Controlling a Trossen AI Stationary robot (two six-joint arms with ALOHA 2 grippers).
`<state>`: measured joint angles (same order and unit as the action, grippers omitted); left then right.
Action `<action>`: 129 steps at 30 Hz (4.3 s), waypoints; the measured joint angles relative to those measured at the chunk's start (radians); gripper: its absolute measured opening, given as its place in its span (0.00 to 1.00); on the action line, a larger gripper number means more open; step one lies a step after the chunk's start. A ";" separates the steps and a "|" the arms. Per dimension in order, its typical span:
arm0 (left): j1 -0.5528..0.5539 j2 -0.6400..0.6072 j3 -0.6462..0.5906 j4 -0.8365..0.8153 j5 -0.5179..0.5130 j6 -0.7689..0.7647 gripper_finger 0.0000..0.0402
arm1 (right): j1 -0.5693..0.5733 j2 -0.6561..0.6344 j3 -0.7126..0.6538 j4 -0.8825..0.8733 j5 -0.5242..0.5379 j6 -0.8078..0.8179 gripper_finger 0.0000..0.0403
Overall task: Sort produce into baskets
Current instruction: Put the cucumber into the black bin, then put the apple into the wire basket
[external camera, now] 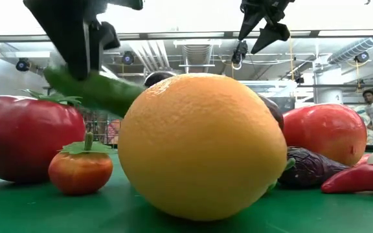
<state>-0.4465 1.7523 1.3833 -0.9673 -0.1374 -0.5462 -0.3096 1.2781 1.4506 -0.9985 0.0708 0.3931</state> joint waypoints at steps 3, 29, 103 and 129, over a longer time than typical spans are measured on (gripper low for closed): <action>0.000 -0.010 0.048 -0.064 0.013 0.021 0.29 | 0.000 0.000 0.000 0.000 0.000 0.000 0.81; 0.258 0.088 0.216 0.090 -0.126 0.250 0.31 | 0.000 0.000 0.000 -0.063 0.000 0.000 0.81; 0.141 -0.600 0.211 0.232 -0.186 0.274 0.44 | 0.755 0.558 0.000 0.006 -0.025 1.186 0.81; 0.141 -0.588 0.211 0.189 -0.197 0.261 0.44 | 0.757 0.546 -0.022 0.018 0.009 1.175 0.51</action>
<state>-0.3058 1.1641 1.5944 -0.7780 -0.3340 -0.2848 0.4473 1.8240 1.4284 -0.9802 0.0799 1.5684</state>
